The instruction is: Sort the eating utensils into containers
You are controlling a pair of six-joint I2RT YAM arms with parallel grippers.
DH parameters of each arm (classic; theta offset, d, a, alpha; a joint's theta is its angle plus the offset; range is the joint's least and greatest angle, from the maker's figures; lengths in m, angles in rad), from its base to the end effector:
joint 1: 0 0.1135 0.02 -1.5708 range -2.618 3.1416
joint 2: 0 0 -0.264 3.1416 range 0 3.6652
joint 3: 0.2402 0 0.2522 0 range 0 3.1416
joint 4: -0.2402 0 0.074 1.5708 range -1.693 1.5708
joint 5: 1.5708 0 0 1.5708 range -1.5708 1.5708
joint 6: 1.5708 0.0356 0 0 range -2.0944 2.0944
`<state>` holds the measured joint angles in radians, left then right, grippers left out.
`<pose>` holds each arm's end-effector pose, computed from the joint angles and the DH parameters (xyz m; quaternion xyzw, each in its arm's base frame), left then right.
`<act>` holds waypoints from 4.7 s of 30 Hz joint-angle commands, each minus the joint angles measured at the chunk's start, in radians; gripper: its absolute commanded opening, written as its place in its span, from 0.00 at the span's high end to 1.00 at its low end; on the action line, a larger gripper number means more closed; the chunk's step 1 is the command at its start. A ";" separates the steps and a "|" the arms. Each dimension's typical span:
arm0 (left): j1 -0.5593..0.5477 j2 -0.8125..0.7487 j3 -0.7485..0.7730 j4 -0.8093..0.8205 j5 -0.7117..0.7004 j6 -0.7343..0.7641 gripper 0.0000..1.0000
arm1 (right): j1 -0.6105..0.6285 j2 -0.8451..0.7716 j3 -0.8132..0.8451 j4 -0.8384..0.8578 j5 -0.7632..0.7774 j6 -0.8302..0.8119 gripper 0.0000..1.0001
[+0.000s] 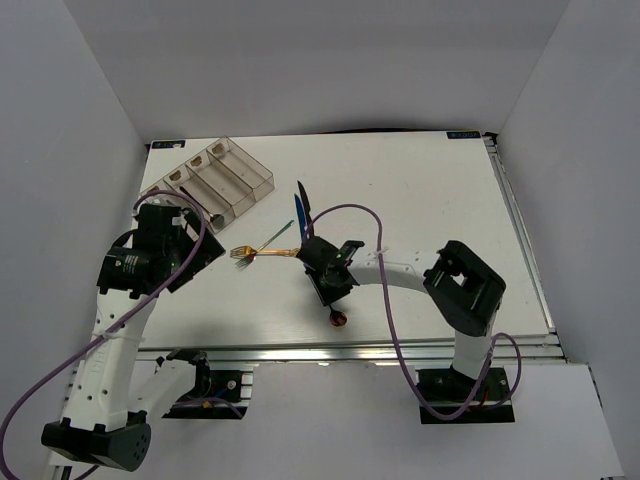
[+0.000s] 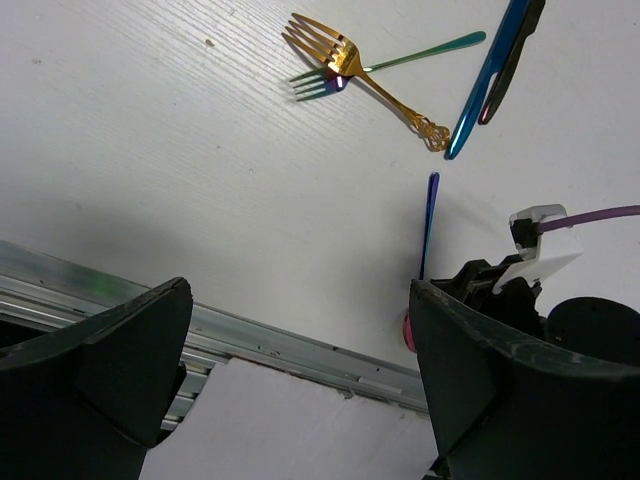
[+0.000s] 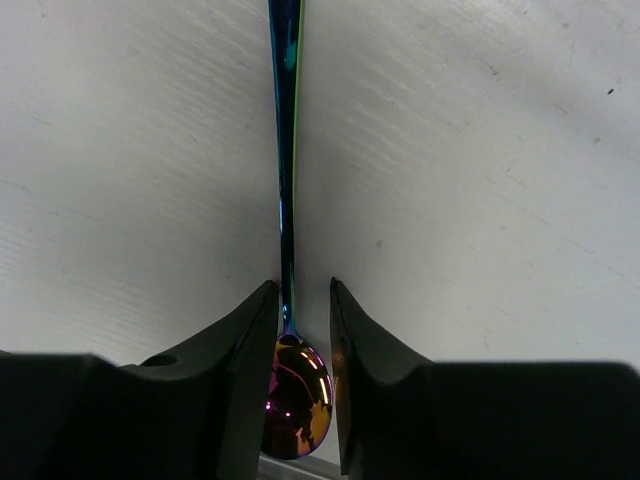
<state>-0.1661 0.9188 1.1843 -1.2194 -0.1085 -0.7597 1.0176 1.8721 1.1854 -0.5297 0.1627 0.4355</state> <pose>0.1424 -0.0200 0.3563 -0.2940 0.9050 -0.0891 0.2943 0.1960 0.3064 0.1544 -0.2678 0.9439 0.0569 0.1845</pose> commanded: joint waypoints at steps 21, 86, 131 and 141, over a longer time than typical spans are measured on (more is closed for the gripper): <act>-0.003 -0.069 -0.092 0.138 0.177 -0.068 0.02 | -0.011 0.001 0.028 -0.308 0.024 -0.047 1.00; -0.135 0.403 -0.129 0.785 0.174 -0.305 1.00 | -0.224 -0.415 0.238 -0.317 -0.175 0.003 0.11; 0.413 1.344 1.042 0.325 0.081 0.111 0.30 | -0.272 -0.395 0.267 -0.435 -0.276 -0.077 0.11; 0.352 1.106 0.900 0.327 0.072 0.154 0.02 | -0.245 -0.179 0.370 -0.334 -0.230 -0.133 0.11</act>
<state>0.2291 2.2467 2.1445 -0.8974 -0.0200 -0.6270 0.7544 1.6283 1.4845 -0.9413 -0.0883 0.3527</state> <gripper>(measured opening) 0.960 0.892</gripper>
